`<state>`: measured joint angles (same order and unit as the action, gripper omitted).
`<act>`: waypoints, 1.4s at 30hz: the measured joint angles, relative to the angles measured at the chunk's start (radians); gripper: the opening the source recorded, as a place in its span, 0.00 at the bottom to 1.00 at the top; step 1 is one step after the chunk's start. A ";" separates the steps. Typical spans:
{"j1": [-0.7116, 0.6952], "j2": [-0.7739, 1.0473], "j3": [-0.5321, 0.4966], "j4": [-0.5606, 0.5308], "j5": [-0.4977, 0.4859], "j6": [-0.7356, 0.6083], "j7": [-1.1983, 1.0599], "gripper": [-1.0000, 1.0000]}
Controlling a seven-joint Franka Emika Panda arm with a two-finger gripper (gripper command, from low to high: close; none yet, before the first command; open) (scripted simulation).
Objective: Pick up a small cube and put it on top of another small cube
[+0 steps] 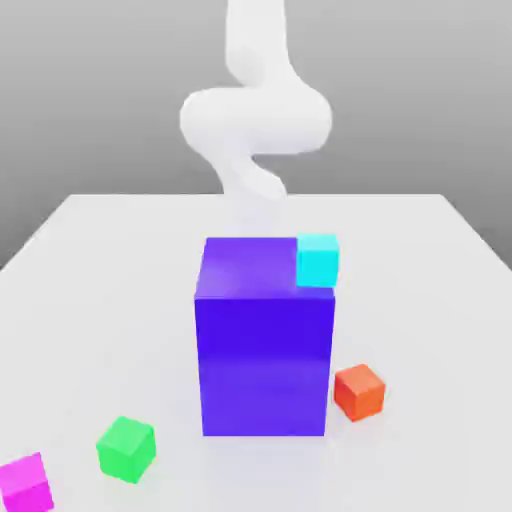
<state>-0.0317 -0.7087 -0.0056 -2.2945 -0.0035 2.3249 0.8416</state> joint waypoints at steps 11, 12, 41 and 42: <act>-0.122 0.405 -0.048 0.025 -0.011 0.110 0.182 0.50; -0.131 0.441 -0.055 0.027 -0.011 0.120 0.197 0.50; -0.344 1.273 -0.110 0.105 0.164 0.422 0.359 0.00; -0.342 1.259 -0.113 0.102 0.162 0.412 0.361 0.00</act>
<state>-0.3733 0.5508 -0.1189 -2.1923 0.1581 2.7365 1.2024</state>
